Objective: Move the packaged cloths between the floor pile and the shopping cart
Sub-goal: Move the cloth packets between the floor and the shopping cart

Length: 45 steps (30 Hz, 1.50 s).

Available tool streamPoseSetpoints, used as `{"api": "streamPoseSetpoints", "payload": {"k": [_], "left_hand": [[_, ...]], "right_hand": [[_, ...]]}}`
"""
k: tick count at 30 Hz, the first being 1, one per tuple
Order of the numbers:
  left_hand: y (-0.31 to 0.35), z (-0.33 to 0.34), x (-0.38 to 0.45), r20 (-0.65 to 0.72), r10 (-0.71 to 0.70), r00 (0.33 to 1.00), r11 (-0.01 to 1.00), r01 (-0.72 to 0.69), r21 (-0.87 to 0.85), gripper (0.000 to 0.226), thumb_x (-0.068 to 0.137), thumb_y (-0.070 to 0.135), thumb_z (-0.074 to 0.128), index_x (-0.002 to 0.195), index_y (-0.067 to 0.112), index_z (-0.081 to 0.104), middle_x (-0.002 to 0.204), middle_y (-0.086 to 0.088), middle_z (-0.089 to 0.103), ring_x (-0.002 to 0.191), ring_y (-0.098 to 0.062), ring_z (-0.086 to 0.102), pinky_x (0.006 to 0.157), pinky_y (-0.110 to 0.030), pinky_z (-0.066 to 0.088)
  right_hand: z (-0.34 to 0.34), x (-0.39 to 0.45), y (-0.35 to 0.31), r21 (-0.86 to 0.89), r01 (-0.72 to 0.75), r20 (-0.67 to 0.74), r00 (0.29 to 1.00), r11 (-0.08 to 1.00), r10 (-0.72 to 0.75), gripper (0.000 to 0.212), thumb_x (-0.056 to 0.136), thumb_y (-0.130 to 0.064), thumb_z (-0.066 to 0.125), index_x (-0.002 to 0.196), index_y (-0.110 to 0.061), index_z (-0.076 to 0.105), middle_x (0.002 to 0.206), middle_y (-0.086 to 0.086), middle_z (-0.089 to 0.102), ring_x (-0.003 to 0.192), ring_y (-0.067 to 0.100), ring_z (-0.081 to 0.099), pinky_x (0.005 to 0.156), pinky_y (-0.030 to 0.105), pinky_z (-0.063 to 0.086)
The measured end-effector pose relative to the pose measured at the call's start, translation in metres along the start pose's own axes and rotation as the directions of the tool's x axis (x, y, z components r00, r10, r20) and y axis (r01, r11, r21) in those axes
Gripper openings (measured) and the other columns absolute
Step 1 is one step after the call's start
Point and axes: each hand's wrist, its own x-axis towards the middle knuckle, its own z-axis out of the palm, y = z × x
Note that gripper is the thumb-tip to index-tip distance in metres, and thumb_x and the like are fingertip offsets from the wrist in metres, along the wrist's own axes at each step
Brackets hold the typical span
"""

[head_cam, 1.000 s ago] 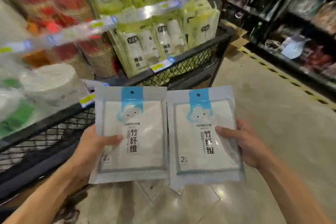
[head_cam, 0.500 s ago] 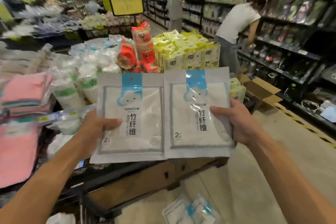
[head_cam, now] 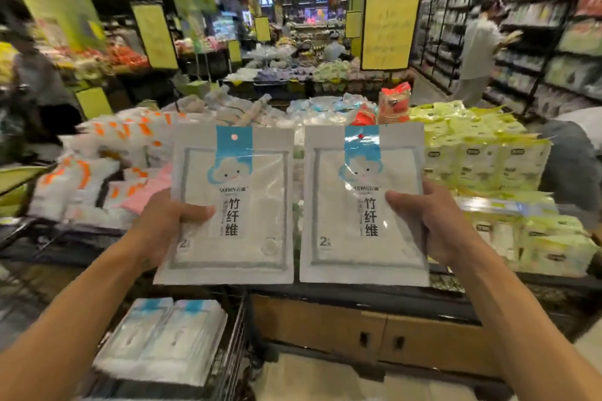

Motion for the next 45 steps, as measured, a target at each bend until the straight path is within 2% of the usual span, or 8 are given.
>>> {"api": "streamPoseSetpoints", "payload": {"k": [5, 9, 14, 19, 25, 35, 43, 45], "left_hand": [[0.006, -0.045, -0.066, -0.140, 0.020, 0.990, 0.999, -0.025, -0.030, 0.047, 0.060, 0.004, 0.083, 0.105, 0.003, 0.070, 0.095, -0.016, 0.078, 0.077, -0.027, 0.077, 0.058, -0.032, 0.061], [0.010, -0.088, -0.105, -0.227, 0.014, 0.974, 0.999, -0.023, -0.037, 0.073, 0.038, 0.020, 0.094, 0.106, 0.005, 0.071, 0.096, -0.015, 0.078, 0.085, -0.032, 0.077, 0.059, -0.034, 0.062], [0.009, -0.150, -0.137, -0.332, -0.010, 0.943, 0.999, -0.007, -0.050, 0.038, 0.069, -0.007, 0.071, 0.105, 0.005, 0.069, 0.092, -0.013, 0.079, 0.078, -0.028, 0.077, 0.056, -0.034, 0.061], [0.001, -0.230, -0.153, -0.357, -0.026, 0.934, 0.997, -0.002, -0.077, 0.035, 0.073, -0.011, 0.064, 0.103, 0.006, 0.068, 0.091, -0.017, 0.078, 0.075, -0.031, 0.077, 0.055, -0.037, 0.061], [-0.015, -0.340, -0.167, -0.340, -0.046, 0.939, 0.995, 0.013, -0.099, 0.046, 0.062, -0.005, 0.073, 0.108, -0.004, 0.069, 0.101, -0.026, 0.075, 0.085, -0.039, 0.075, 0.062, -0.041, 0.063], [-0.048, -0.440, -0.138, -0.367, -0.156, 0.917, 0.986, 0.120, -0.118, 0.057, 0.060, 0.003, 0.075, 0.115, -0.008, 0.067, 0.111, -0.028, 0.072, 0.098, -0.045, 0.072, 0.077, -0.051, 0.063], [-0.075, -0.461, -0.062, -0.436, -0.221, 0.872, 0.973, 0.168, -0.158, 0.077, 0.043, 0.012, 0.095, 0.112, -0.008, 0.066, 0.102, -0.023, 0.076, 0.086, -0.037, 0.076, 0.061, -0.039, 0.063], [-0.081, -0.464, -0.039, -0.428, -0.259, 0.866, 0.964, 0.208, -0.163, 0.065, 0.055, 0.006, 0.089, 0.113, -0.008, 0.065, 0.103, -0.024, 0.075, 0.085, -0.036, 0.076, 0.061, -0.039, 0.063]], "right_hand": [[0.042, -0.009, 0.003, -0.013, 0.024, 0.156, 0.987, 1.000, -0.022, 0.031, 0.090, 0.010, 0.062, 0.115, -0.007, 0.070, 0.105, 0.021, 0.078, 0.082, 0.032, 0.077, 0.069, 0.044, 0.065], [0.086, -0.018, 0.008, -0.020, -0.001, 0.249, 0.969, 1.000, 0.006, 0.030, 0.090, 0.009, 0.064, 0.117, -0.004, 0.069, 0.101, 0.018, 0.079, 0.080, 0.031, 0.078, 0.061, 0.038, 0.063], [0.153, -0.028, 0.022, -0.050, -0.024, 0.320, 0.947, 0.998, 0.039, 0.033, 0.088, 0.008, 0.067, 0.120, -0.002, 0.067, 0.105, 0.020, 0.078, 0.088, 0.037, 0.078, 0.067, 0.043, 0.065], [0.232, -0.036, 0.051, -0.063, -0.044, 0.352, 0.934, 0.997, 0.063, 0.034, 0.089, 0.006, 0.067, 0.122, -0.001, 0.065, 0.110, 0.023, 0.077, 0.098, 0.044, 0.075, 0.087, 0.058, 0.060], [0.334, -0.043, 0.097, -0.071, -0.077, 0.376, 0.921, 0.995, 0.098, 0.034, 0.088, 0.004, 0.069, 0.121, -0.003, 0.065, 0.106, 0.019, 0.078, 0.092, 0.040, 0.077, 0.076, 0.052, 0.065], [0.428, -0.013, 0.152, -0.100, -0.119, 0.400, 0.904, 0.988, 0.150, 0.034, 0.089, 0.007, 0.066, 0.120, -0.006, 0.067, 0.108, 0.018, 0.078, 0.090, 0.039, 0.077, 0.074, 0.046, 0.063], [0.465, 0.066, 0.197, -0.140, -0.171, 0.389, 0.896, 0.975, 0.213, 0.031, 0.090, 0.005, 0.066, 0.120, -0.005, 0.067, 0.104, 0.016, 0.079, 0.088, 0.037, 0.077, 0.071, 0.043, 0.063], [0.469, 0.086, 0.206, -0.129, -0.207, 0.376, 0.895, 0.970, 0.241, 0.031, 0.091, 0.004, 0.066, 0.120, -0.004, 0.067, 0.104, 0.016, 0.079, 0.088, 0.036, 0.078, 0.071, 0.044, 0.064]]}}
